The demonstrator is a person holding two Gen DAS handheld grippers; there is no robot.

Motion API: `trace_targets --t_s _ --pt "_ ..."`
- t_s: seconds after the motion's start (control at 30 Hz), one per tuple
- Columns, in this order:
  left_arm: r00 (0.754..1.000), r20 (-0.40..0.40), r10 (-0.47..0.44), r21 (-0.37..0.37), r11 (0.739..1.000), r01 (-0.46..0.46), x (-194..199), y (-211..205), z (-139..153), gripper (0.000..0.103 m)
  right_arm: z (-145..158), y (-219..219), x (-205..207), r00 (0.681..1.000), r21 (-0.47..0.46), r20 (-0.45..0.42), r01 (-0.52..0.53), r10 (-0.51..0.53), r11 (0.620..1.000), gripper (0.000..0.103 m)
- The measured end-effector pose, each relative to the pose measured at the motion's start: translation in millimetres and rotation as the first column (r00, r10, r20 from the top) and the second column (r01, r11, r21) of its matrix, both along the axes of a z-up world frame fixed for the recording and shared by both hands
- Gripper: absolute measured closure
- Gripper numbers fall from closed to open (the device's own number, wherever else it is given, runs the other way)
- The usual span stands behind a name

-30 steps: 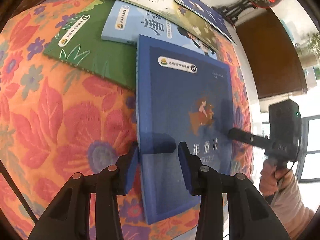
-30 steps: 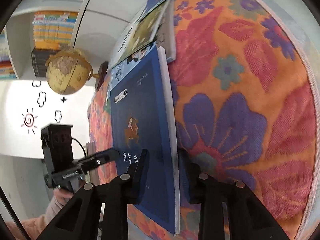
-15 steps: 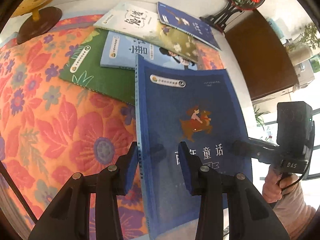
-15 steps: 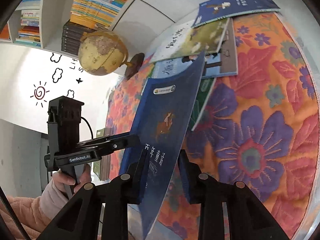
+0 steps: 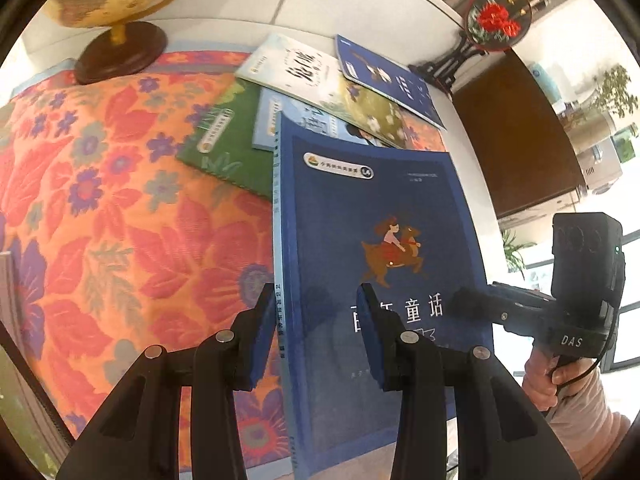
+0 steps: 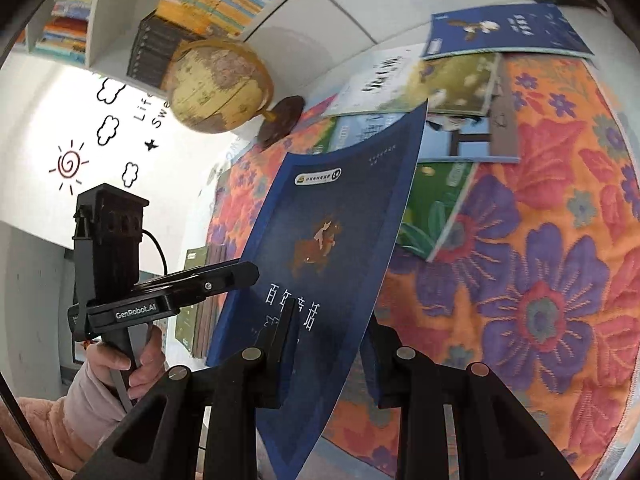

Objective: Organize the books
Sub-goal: 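Lift the blue book and carry it toward the standing books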

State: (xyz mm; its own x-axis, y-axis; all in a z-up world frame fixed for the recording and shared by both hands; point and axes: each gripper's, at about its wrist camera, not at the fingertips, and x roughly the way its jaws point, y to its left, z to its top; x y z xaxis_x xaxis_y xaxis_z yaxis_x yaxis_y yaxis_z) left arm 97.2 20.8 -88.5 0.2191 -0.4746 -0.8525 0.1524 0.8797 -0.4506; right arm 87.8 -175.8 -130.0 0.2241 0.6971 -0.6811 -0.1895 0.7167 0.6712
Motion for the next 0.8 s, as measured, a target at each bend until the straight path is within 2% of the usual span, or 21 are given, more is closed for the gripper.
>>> trace_targets --t_s 0.43,0.8 --pt "0.997 0.039 0.062 0.011 0.998 -0.062 -19 70 21 0.068 26 70 1 0.998 0.005 0.03 -0.047 0.047 0.999 0.074" --pt "0.993 0.061 0.105 -0.011 0.994 -0.104 -37 137 33 0.068 45 137 -5 0.997 0.012 0.04 -0.072 0.071 0.997 0.074"
